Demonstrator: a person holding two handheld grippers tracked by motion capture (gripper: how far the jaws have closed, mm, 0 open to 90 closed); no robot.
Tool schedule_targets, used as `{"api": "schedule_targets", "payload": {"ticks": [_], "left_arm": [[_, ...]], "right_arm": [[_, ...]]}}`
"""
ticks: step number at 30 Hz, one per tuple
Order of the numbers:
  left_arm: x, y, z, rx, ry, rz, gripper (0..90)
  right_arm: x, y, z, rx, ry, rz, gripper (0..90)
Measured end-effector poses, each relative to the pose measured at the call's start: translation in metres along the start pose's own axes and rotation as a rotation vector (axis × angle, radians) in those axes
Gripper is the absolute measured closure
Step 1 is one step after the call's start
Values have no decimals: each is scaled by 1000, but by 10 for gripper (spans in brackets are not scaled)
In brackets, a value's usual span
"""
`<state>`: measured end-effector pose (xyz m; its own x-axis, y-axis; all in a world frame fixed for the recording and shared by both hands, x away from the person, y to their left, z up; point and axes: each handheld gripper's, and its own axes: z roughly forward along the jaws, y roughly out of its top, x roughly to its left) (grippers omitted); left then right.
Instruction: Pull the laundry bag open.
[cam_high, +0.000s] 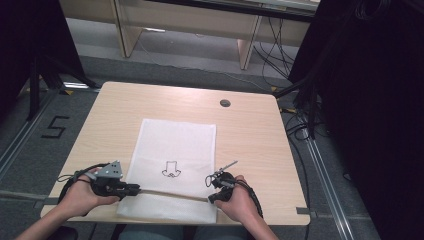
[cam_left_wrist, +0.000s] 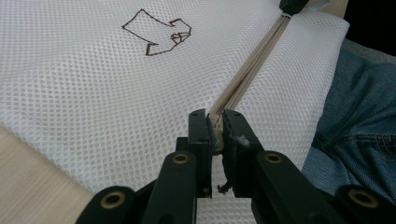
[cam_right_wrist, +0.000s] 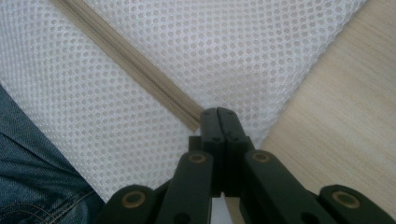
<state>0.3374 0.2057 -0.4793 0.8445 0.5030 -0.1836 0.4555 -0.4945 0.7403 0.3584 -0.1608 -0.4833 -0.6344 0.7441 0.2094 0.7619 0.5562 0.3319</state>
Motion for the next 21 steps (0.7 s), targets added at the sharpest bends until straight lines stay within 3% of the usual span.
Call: {"api": "schedule_targets", "payload": {"ticks": [8,9,18,20,21], "left_arm": [[2,0,-1,5,9,19,818],[2,-1,-1,-2,4,-7,818],[3,-2,-2,-2,8,-3,818],[4,-2,-3,5,18,25,818],[3,-3,-4,-3,13,-6,818]], "right_arm": [[-1,0,0,-1,8,1,900],[-1,0,0,-1,9,1,900],[-1,0,0,-6,9,-5,900],[-1,0,0,-2,10,-1,900],[-1,0,0,3,16,-4,900]]}}
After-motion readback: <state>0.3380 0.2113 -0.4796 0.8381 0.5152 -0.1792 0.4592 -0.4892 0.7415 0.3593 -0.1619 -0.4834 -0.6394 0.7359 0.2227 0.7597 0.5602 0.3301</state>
